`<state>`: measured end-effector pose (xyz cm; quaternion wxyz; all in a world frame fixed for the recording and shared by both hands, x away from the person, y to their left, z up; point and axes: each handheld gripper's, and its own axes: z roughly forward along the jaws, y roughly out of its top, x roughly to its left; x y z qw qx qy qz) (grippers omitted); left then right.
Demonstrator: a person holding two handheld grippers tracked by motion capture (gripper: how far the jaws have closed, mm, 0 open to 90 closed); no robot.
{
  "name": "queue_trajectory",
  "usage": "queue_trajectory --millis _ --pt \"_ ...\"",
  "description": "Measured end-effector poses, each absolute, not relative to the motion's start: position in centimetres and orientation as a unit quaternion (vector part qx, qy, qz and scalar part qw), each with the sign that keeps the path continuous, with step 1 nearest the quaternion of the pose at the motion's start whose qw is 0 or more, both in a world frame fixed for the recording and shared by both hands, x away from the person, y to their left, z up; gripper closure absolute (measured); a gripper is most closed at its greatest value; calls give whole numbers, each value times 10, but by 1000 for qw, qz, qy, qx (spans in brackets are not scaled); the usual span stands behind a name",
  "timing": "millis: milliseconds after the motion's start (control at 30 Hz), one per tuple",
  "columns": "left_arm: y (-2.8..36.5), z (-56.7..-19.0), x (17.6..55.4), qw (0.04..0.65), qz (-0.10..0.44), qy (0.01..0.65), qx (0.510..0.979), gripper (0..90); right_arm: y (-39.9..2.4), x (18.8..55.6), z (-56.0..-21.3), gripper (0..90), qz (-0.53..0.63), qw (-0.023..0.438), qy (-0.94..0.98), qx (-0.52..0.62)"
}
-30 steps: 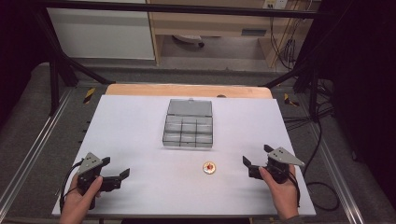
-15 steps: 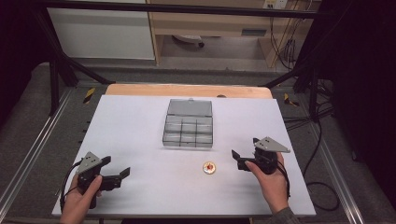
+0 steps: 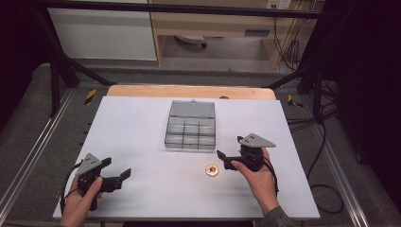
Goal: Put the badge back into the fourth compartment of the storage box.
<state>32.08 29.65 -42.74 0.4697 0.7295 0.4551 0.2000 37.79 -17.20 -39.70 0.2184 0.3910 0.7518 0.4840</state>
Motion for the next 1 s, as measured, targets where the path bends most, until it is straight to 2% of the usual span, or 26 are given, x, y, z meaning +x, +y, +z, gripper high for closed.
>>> queue_trajectory --millis 133,767,1000 --pt "296 -425 324 485 201 450 723 74 -163 381 -402 59 474 207 756 401" --pt "291 -425 327 480 203 438 732 73 -146 377 -441 91 387 144 812 413" --pt "290 -424 327 479 200 432 738 75 -145 374 -445 93 379 148 816 410"
